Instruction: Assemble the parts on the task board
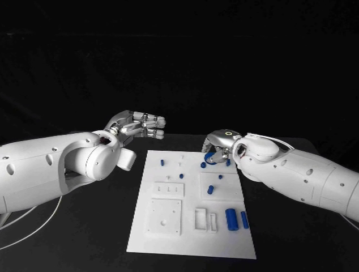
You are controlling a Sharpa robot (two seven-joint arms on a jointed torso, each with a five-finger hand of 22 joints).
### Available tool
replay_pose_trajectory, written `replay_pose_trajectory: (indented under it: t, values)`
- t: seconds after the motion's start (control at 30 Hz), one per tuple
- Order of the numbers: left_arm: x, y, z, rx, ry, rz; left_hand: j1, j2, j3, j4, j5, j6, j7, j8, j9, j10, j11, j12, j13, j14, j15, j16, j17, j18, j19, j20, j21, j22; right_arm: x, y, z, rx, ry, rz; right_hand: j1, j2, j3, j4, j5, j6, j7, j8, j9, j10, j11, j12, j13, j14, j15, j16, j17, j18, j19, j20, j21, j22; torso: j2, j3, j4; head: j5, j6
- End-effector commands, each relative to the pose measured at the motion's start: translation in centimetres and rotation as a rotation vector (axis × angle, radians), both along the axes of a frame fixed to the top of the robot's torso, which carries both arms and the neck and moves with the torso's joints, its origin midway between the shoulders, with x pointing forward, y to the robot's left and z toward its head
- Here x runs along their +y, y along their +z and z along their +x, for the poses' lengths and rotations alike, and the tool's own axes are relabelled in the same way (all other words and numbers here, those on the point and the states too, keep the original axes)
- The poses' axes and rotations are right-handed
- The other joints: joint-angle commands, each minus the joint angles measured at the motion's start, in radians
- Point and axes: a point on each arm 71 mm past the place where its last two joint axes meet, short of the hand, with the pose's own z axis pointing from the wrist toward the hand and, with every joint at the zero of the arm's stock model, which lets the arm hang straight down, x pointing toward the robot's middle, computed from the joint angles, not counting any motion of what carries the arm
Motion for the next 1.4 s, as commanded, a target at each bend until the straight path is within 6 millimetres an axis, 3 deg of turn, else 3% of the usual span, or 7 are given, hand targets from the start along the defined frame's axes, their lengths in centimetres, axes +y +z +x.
replay_pose_trajectory:
  t: [0.03, 0.57, 0.73, 0.8, 0.9, 1.2, 1.4]
  values:
    - [-0.3, 0.4, -0.3, -0.017, -0.021, -0.008, -0.011, 0.001, -0.001, -0.004, 0.002, -0.012, 0.000, -0.004, -0.001, -0.012, 0.002, -0.001, 0.001, 0.007, 0.003, -0.005, 0.001, 0.001, 0.011, 0.000, -0.005, -0.003, -0.2, -0.4, 0.2, -0.011, -0.022, -0.063, 0.005, -0.009, 0.012, 0.001, -0.008, -0.008, -0.002, -0.004, -0.001, -0.006, 0.000, 0.004, 0.000, -0.003, 0.005, 0.008, -0.002, -0.020, 0.008, -0.012, -0.008, 0.008, 0.008, 0.0012, 0.0030, -0.006, 0.002]
    - [-1.0, 1.2, -1.0, -0.029, -0.048, -0.014, -0.012, 0.000, -0.003, -0.005, 0.002, -0.013, 0.001, -0.004, -0.001, -0.019, 0.004, -0.001, 0.001, 0.007, 0.004, -0.006, 0.002, 0.002, 0.015, 0.001, -0.011, -0.010, 0.5, -2.0, 0.4, 0.006, -0.017, -0.082, -0.002, -0.009, 0.041, 0.001, -0.022, -0.003, 0.000, -0.005, -0.001, -0.001, 0.000, 0.003, 0.000, -0.006, 0.004, 0.024, -0.003, -0.033, 0.017, -0.024, -0.024, 0.038, 0.033, 0.0014, 0.0137, -0.009, 0.014]
    - [-1.1, 1.4, -1.1, -0.034, -0.054, -0.013, -0.012, 0.000, -0.003, -0.005, 0.002, -0.013, 0.001, -0.004, -0.001, -0.019, 0.004, -0.001, 0.001, 0.007, 0.004, -0.006, 0.002, 0.002, 0.015, 0.001, -0.011, -0.010, 0.7, -2.2, 0.3, 0.010, -0.011, -0.084, -0.011, -0.007, 0.079, 0.000, -0.041, 0.004, 0.001, -0.004, -0.001, 0.011, -0.001, 0.003, 0.000, -0.007, 0.003, 0.032, -0.003, -0.037, 0.018, -0.030, -0.028, 0.057, 0.038, 0.0002, 0.0154, -0.011, 0.016]
    - [-1.1, 1.5, -1.1, -0.035, -0.055, -0.013, -0.012, 0.000, -0.003, -0.005, 0.002, -0.013, 0.001, -0.004, -0.001, -0.019, 0.004, -0.001, 0.001, 0.007, 0.004, -0.006, 0.002, 0.002, 0.015, 0.001, -0.011, -0.010, 0.8, -2.3, 0.3, 0.012, -0.009, -0.084, -0.016, -0.007, 0.097, 0.001, -0.045, 0.009, 0.001, -0.004, -0.001, 0.017, -0.002, 0.003, 0.000, -0.008, 0.002, 0.033, -0.003, -0.041, 0.027, -0.032, -0.020, 0.068, 0.039, -0.0007, 0.0154, -0.010, 0.016]
    - [-1.1, 1.6, -1.1, -0.038, -0.056, -0.012, -0.012, 0.000, -0.003, -0.005, 0.002, -0.013, 0.001, -0.004, -0.001, -0.019, 0.004, -0.001, 0.001, 0.007, 0.004, -0.006, 0.002, 0.002, 0.015, 0.001, -0.011, -0.010, 0.8, -2.4, 0.2, 0.014, -0.008, -0.085, -0.026, -0.009, 0.135, 0.001, -0.056, 0.015, 0.002, -0.004, -0.001, 0.028, -0.005, 0.003, 0.000, -0.009, -0.001, 0.034, -0.006, -0.064, 0.030, -0.045, 0.000, 0.094, 0.039, -0.0004, 0.0150, -0.009, 0.014]
    - [-1.1, 1.7, -1.0, -0.042, -0.055, -0.008, -0.014, 0.000, -0.005, -0.004, 0.001, -0.013, 0.001, -0.004, -0.001, -0.021, 0.005, 0.000, 0.001, 0.008, 0.004, -0.006, 0.002, 0.002, 0.019, 0.002, -0.016, -0.016, 0.8, -2.6, 0.3, 0.019, -0.011, -0.089, -0.041, -0.009, 0.197, 0.003, -0.080, 0.027, 0.003, -0.004, 0.000, 0.048, -0.010, 0.004, 0.000, -0.009, -0.005, 0.038, -0.009, -0.070, 0.026, -0.052, 0.020, 0.155, 0.041, -0.0016, 0.0137, -0.010, 0.014]
    - [-1.0, 1.7, -0.9, -0.042, -0.054, -0.006, -0.014, 0.000, -0.005, -0.004, 0.001, -0.013, 0.001, -0.004, -0.001, -0.021, 0.005, 0.000, 0.001, 0.008, 0.004, -0.006, 0.002, 0.002, 0.019, 0.002, -0.016, -0.016, 0.8, -2.6, 0.2, 0.022, -0.010, -0.092, -0.044, -0.005, 0.224, 0.004, -0.102, 0.039, 0.004, -0.004, 0.000, 0.064, -0.013, 0.003, 0.000, -0.010, -0.008, 0.042, -0.009, -0.071, 0.026, -0.054, 0.021, 0.183, 0.039, -0.0001, 0.0144, -0.011, 0.010]
